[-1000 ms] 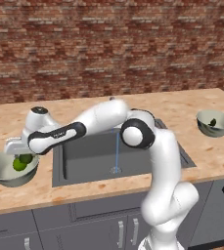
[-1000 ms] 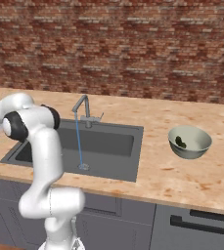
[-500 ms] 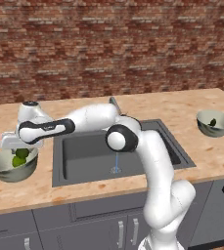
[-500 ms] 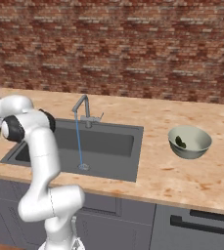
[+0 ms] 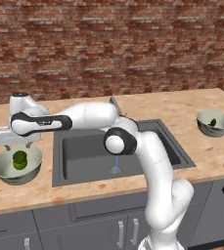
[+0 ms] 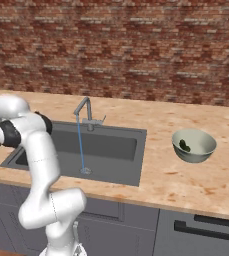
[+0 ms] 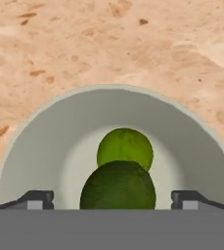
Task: Pick the limes from the sink and place them in one bowl. Place the squash in the other bowl. Then turn off the sink faucet.
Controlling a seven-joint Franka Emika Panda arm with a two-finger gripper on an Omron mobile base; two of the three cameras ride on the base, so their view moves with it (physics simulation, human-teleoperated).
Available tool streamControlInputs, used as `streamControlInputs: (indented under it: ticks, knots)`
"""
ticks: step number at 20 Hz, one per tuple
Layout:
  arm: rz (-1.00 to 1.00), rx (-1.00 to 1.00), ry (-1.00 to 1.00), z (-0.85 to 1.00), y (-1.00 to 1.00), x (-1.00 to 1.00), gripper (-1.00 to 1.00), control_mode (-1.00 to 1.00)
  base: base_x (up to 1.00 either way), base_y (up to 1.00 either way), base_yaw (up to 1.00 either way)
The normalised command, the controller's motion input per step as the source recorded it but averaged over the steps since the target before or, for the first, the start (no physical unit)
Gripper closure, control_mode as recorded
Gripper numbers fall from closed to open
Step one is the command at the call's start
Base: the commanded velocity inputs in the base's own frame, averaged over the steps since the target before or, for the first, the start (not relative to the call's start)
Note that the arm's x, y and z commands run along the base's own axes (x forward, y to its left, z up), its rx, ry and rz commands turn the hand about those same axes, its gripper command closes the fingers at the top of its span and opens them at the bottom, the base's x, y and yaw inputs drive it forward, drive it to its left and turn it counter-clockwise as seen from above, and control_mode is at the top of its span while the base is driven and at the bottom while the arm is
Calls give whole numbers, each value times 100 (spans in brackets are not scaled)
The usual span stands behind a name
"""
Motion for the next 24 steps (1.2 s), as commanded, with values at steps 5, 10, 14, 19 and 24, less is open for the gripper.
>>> streamControlInputs:
  ticks: [5,10,14,19,24]
  knots:
    - [0,13,-13,-1,-90,-71,-100,-100,0,0,0]
    - [-1,23,-21,-28,-100,-83,-100,-100,0,0,0]
    - [-3,24,-16,-9,-100,-60,-100,-100,0,0,0]
    - [0,25,-7,63,-100,-33,-100,-100,0,0,0]
    - [0,21,0,100,-100,-1,-100,-100,0,0,0]
